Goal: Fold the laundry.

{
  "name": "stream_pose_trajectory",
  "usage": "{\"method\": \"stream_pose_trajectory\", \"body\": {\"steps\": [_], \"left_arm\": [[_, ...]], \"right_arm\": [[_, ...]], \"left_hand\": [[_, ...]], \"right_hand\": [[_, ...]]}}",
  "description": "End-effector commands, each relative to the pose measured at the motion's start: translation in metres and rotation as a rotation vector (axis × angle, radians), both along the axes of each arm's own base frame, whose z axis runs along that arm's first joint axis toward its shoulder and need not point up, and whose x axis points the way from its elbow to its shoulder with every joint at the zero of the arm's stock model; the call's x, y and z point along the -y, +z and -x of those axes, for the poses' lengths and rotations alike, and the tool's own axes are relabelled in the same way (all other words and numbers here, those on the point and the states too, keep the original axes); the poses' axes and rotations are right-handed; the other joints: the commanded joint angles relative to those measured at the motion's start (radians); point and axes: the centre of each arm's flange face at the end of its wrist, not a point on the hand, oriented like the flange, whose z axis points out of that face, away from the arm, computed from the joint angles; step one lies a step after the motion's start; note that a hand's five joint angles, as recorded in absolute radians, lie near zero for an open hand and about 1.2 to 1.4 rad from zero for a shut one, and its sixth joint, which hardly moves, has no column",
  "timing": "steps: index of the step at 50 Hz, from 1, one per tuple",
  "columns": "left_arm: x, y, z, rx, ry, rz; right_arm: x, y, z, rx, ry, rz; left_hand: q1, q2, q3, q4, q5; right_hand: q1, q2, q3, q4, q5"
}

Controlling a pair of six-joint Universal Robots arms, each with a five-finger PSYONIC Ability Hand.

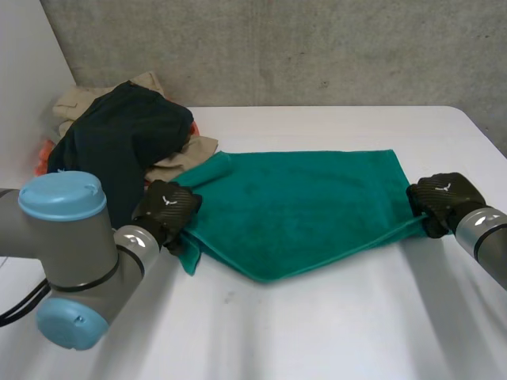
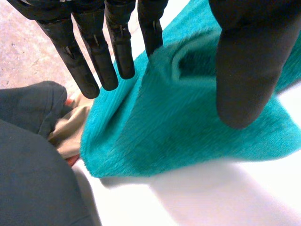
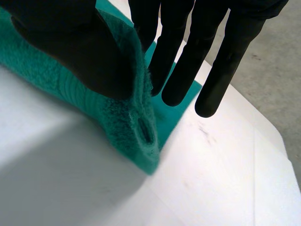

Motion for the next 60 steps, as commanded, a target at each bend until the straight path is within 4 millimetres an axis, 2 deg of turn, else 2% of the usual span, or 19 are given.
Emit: {"method": "stream_pose_trajectory", "body": {"steps": [1,7,12,19,25,33,41,43,46,50,52,56,57,60], "left_arm": [[-0.029,0.011,0.006,-0.149,-0.008,-0.058],[-0.030,0.002,0.012,-0.166,-0.009,-0.085],[-0.017,-0.015,0.019,-0.165,-0.002,-0.092],[-0.001,-0.019,0.028,-0.235,0.027,-0.107],[0.019,-0.023,0.030,-0.289,0.140,-0.086],[0.033,-0.034,0.018,-0.261,0.296,-0.039],[0.037,-0.033,0.007,-0.246,0.359,-0.026],[0.035,-0.030,0.004,-0.244,0.364,-0.025],[0.031,-0.020,-0.004,-0.249,0.373,-0.020],[0.021,-0.006,-0.014,-0.257,0.378,-0.009],[0.015,0.008,-0.019,-0.249,0.371,0.021],[0.009,0.038,-0.032,-0.182,0.361,0.113],[0.006,0.045,-0.035,-0.161,0.357,0.133],[-0.007,0.072,-0.042,-0.064,0.326,0.215]], "right_arm": [[0.008,0.003,0.011,0.003,-0.038,0.015],[0.010,0.003,0.014,-0.004,-0.065,0.016],[0.011,0.002,0.015,-0.011,-0.082,0.015],[0.008,-0.001,0.015,-0.012,-0.080,0.001],[0.007,-0.004,0.015,-0.014,-0.078,-0.006],[0.006,-0.007,0.015,-0.016,-0.078,-0.015],[0.007,-0.007,0.015,-0.021,-0.077,-0.012],[0.007,-0.007,0.015,-0.024,-0.076,-0.011],[0.007,-0.005,0.015,-0.027,-0.076,-0.005],[0.010,0.001,0.015,-0.030,-0.076,0.014],[0.010,0.004,0.016,-0.032,-0.075,0.020],[0.010,0.037,0.018,-0.067,-0.071,0.094],[0.006,0.057,0.021,-0.098,-0.070,0.129],[0.001,0.086,0.033,-0.160,-0.085,0.167]], "left_hand": [[-0.008,0.008,0.001,0.018,0.022],[-0.011,0.005,-0.002,0.015,0.019],[-0.008,0.008,0.001,0.018,0.022],[-0.005,0.011,0.004,0.021,0.024],[0.004,0.020,0.013,0.030,0.033],[0.018,0.035,0.028,0.044,0.048],[0.021,0.038,0.031,0.047,0.051],[0.048,0.064,0.057,0.074,0.077],[0.241,0.257,0.250,0.267,0.270],[0.766,0.782,0.775,0.792,0.795],[0.849,0.865,0.858,0.875,0.878],[0.849,0.865,0.858,0.875,0.878],[0.849,0.865,0.858,0.875,0.878],[0.849,0.865,0.858,0.875,0.878]], "right_hand": [[0.259,0.218,0.206,0.197,0.195],[0.259,0.218,0.206,0.197,0.195],[0.259,0.218,0.206,0.197,0.195],[0.259,0.218,0.206,0.197,0.195],[0.259,0.218,0.206,0.197,0.195],[0.259,0.218,0.206,0.197,0.195],[0.259,0.218,0.206,0.197,0.195],[0.259,0.218,0.206,0.197,0.195],[0.259,0.218,0.206,0.197,0.195],[0.259,0.218,0.206,0.197,0.195],[0.259,0.218,0.206,0.197,0.195],[0.259,0.218,0.206,0.197,0.195],[0.259,0.218,0.206,0.197,0.195],[0.259,0.218,0.206,0.197,0.195]]}}
